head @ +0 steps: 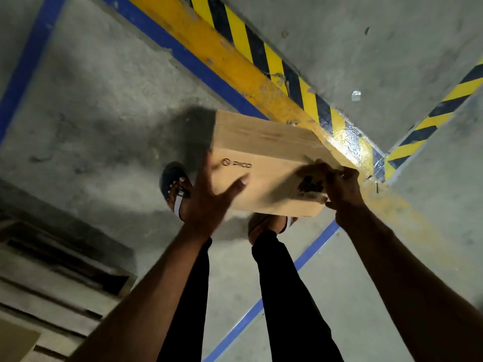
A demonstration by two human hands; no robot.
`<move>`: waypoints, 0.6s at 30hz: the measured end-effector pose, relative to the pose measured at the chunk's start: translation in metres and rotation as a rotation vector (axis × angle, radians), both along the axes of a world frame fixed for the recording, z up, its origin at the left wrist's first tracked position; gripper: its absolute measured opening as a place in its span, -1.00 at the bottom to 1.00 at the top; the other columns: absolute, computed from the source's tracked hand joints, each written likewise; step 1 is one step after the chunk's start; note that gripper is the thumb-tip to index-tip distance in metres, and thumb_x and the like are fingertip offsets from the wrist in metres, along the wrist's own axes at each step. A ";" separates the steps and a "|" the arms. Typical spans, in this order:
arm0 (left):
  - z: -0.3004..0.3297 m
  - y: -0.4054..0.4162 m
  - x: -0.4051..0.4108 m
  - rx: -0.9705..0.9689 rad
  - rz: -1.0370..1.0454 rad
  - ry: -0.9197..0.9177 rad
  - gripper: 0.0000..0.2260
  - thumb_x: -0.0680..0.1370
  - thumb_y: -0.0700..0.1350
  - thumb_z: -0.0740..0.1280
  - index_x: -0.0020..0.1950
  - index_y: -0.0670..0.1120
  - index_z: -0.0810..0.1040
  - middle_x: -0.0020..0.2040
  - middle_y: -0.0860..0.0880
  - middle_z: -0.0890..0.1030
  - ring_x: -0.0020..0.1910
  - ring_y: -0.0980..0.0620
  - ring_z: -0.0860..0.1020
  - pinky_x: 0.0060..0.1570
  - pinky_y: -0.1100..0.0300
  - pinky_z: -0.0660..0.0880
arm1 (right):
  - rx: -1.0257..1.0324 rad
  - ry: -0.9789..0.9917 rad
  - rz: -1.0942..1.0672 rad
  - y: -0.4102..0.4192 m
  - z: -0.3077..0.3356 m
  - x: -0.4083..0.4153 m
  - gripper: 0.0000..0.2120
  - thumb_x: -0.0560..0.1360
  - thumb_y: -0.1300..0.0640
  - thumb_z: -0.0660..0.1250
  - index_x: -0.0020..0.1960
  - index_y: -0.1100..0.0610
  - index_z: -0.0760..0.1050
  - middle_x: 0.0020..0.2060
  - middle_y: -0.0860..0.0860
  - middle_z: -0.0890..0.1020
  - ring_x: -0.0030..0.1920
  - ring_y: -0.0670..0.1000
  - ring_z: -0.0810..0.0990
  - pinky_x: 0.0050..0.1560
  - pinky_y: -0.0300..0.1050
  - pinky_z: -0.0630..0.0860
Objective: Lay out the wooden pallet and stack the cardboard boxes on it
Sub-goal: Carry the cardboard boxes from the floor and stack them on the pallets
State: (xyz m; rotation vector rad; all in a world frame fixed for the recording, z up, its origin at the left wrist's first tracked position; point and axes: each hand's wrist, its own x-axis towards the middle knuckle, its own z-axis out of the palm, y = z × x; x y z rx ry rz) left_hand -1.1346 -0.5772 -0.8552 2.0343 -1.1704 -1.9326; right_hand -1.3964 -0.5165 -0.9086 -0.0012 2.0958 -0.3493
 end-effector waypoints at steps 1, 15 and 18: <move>-0.012 -0.008 0.012 -0.039 0.018 -0.046 -0.06 0.42 0.31 0.53 0.64 -0.11 0.28 0.42 -0.07 0.55 0.36 0.08 0.53 0.45 0.00 0.41 | -0.048 0.046 0.070 0.001 0.013 0.009 -0.41 0.43 -0.28 0.50 0.27 0.05 0.45 0.12 0.12 0.66 0.07 0.15 0.66 -0.08 0.10 0.61; -0.116 -0.059 0.059 0.032 0.055 -0.383 0.07 0.38 0.60 0.23 0.72 0.08 -0.01 0.61 -0.27 0.21 0.56 -0.37 0.28 0.48 -0.32 0.33 | -0.050 -0.147 0.024 -0.018 0.015 0.051 -0.19 0.46 -0.12 0.55 0.58 -0.02 0.23 0.50 0.13 0.44 0.27 0.03 0.49 0.17 -0.01 0.36; -0.116 -0.068 0.071 -0.001 0.029 -0.408 0.02 0.38 0.60 0.18 0.70 0.06 0.10 0.59 -0.24 0.30 0.53 -0.31 0.34 0.47 -0.26 0.37 | -0.124 -0.322 -0.019 -0.039 -0.012 0.039 0.15 0.34 -0.04 0.67 0.64 -0.05 -0.06 0.38 0.01 0.57 0.20 -0.09 0.55 0.21 0.00 0.28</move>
